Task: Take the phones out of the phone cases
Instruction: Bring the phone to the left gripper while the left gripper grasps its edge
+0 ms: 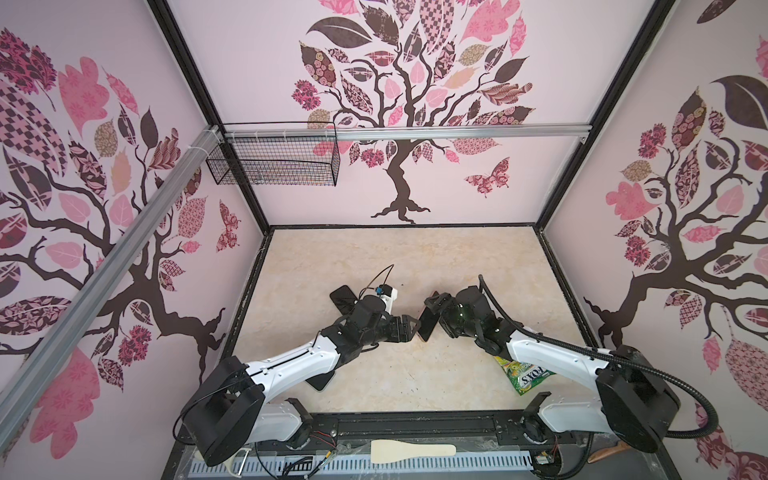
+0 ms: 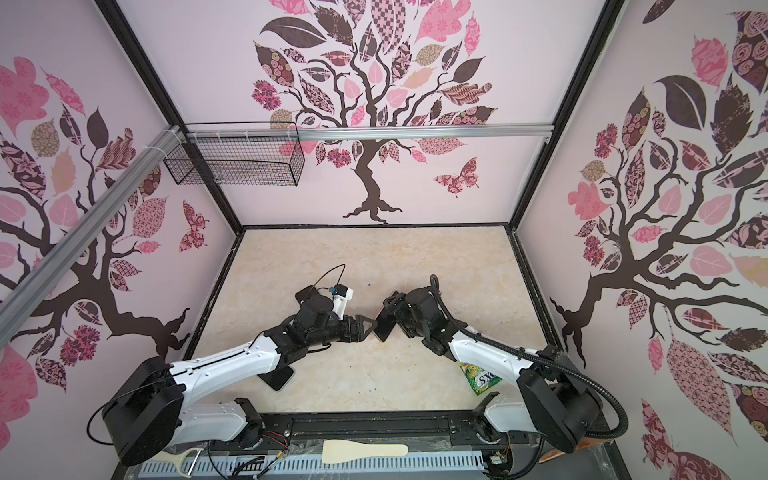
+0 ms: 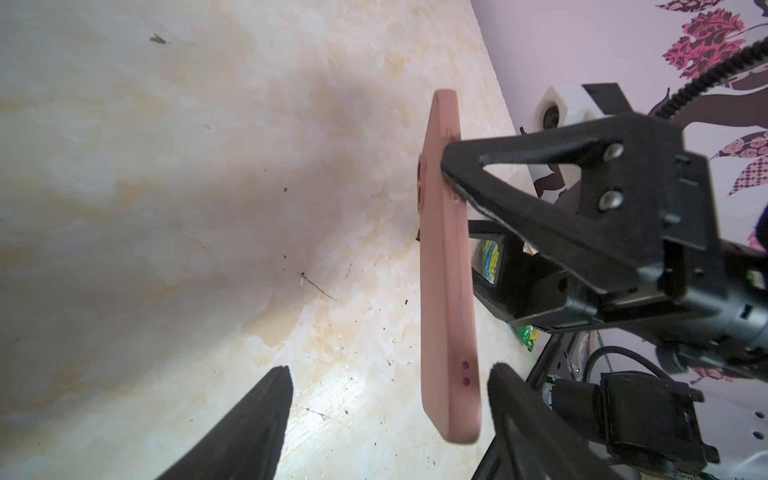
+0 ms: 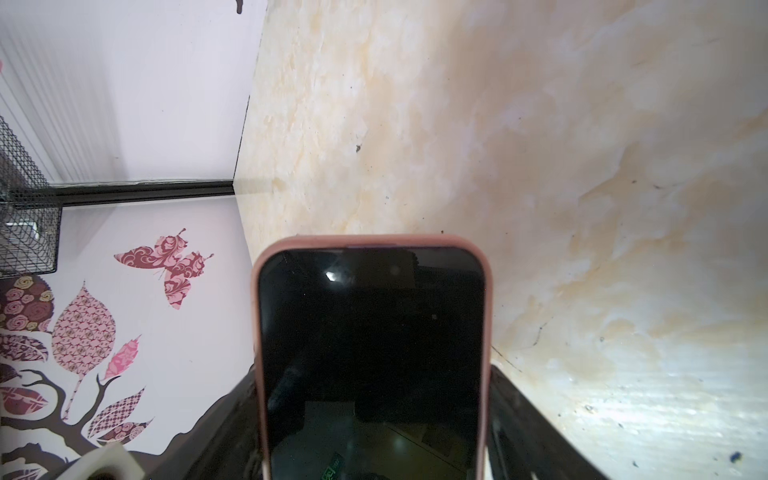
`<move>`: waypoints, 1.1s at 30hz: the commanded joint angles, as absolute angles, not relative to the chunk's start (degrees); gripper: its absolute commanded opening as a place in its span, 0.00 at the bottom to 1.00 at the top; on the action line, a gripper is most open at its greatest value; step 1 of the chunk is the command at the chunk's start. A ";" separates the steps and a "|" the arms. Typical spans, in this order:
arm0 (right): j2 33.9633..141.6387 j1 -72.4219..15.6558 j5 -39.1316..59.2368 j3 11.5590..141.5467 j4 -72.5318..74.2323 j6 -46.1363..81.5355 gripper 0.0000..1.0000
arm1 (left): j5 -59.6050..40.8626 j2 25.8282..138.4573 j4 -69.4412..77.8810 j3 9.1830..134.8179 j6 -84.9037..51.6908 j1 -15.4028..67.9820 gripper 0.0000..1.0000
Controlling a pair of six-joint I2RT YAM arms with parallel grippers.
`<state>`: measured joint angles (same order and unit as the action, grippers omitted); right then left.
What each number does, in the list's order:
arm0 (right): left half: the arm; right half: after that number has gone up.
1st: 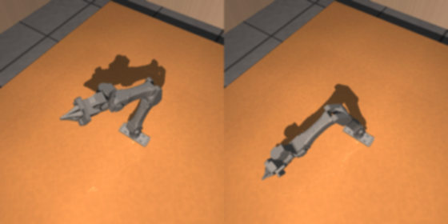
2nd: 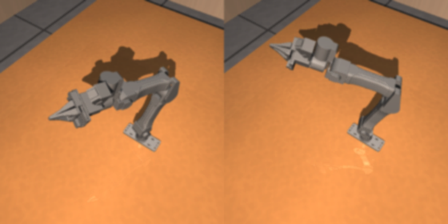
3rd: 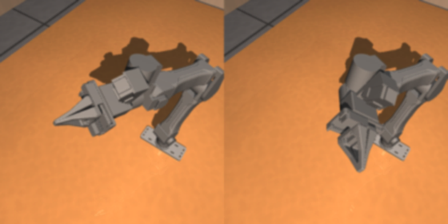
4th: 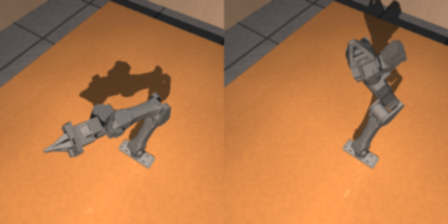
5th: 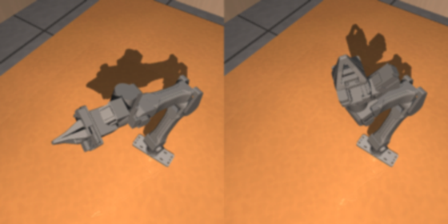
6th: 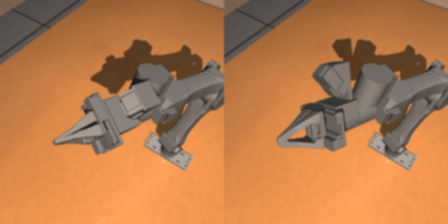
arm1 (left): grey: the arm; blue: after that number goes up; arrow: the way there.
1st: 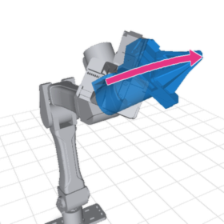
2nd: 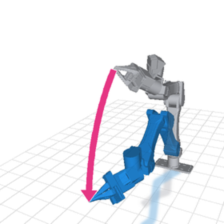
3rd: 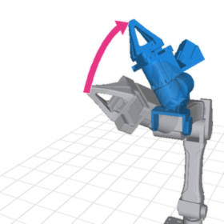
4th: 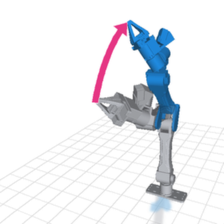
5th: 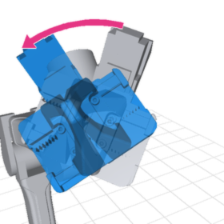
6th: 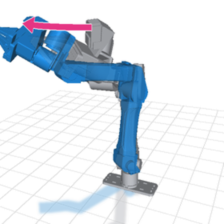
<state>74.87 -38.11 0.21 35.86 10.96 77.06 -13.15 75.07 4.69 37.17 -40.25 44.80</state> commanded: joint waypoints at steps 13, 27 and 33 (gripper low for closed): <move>72.43 -37.84 4.06 37.50 15.16 78.12 0.23 | -13.80 78.77 8.38 41.70 -39.16 45.94 0.48; 72.73 -37.81 5.19 37.81 15.51 78.36 0.24 | -13.89 79.40 8.32 41.92 -39.06 46.11 0.20; 69.91 -37.87 1.82 37.71 13.67 75.35 0.37 | -12.57 78.41 5.28 43.04 -38.20 46.11 0.00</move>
<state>74.17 -38.13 3.84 35.94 11.66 77.36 -13.93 78.76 7.20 40.12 -37.89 46.33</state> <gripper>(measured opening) 0.773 0.111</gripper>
